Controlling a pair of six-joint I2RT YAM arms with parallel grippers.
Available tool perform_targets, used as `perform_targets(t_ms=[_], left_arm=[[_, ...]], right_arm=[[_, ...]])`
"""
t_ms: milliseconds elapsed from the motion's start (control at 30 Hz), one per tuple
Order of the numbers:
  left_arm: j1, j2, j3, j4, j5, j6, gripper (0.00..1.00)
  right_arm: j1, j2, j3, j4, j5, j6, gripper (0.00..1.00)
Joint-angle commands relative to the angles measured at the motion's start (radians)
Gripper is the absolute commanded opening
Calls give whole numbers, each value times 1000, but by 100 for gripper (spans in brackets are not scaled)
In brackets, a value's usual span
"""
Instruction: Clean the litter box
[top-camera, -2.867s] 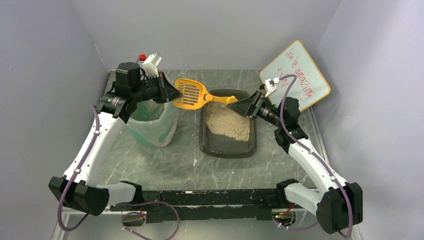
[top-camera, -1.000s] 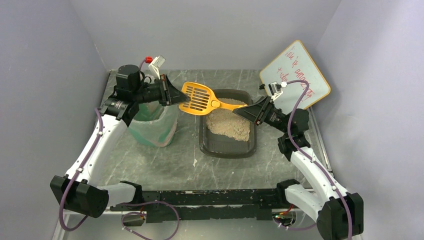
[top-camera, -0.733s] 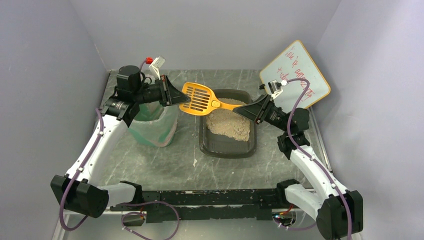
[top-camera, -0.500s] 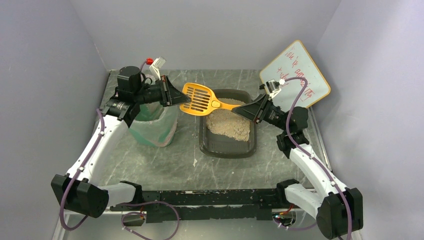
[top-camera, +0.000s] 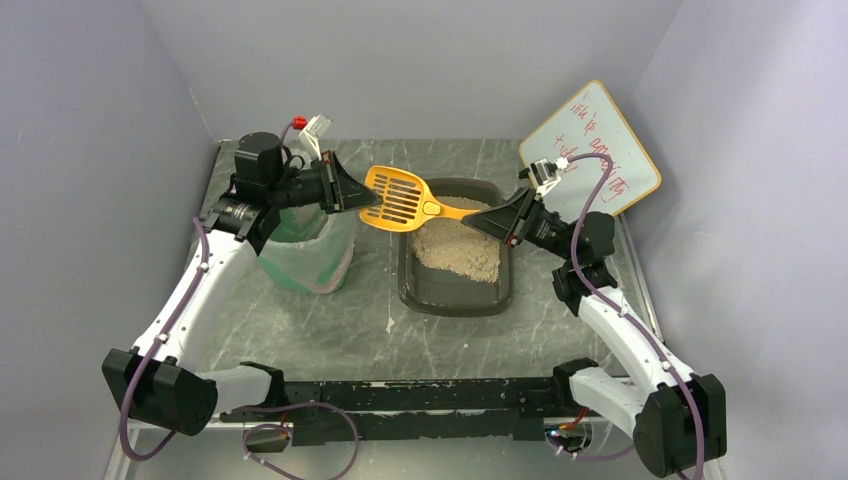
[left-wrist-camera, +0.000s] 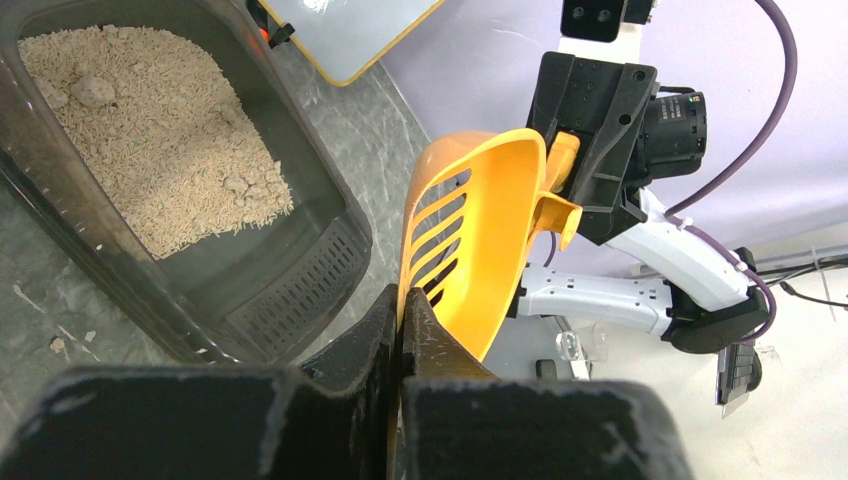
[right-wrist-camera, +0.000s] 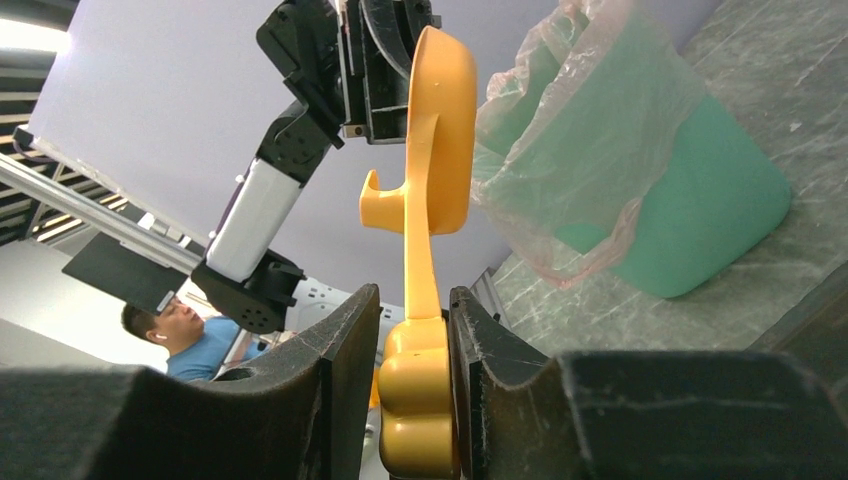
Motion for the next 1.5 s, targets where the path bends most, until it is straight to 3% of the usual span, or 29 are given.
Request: perform_targets(t_ms=[0,100,200,467,567,667,733,867,933,1233,1467], left_arm=[[2,-24,18,8,24,21,5],[2,-26,19,2,24,25,5],[2,-26,21,0,24,25,5],[2,-23,21,-8,24,26,8],[2,-27,20,-7,22,24,25],[3,-29,29,-23,6,32,56],[3,-29,43,-47,-18,45,71],[2,-24,99,-128,-71,93,83],[2,-21,132,-172,-110,115,95],[2,10,326,-412,-335,256,97],[2,-11,328,-468,-458,299,97]], right_arm=[[3,-30,42,11,25,-29,35],[3,-33,41,15,33,-27,28],[3,-34,39,27,38,-22,0],[4,-49,27,29,60,-23,0],[4,-61,39,-13,66,-48,0],[4,-79,57,-87,76,-81,0],[3,-94,72,-144,83,-103,0],[3,-126,130,-389,125,-202,0],[2,-142,168,-537,171,-272,0],[2,-219,321,-1008,472,-486,0],[1,-154,475,-1356,574,-571,0]])
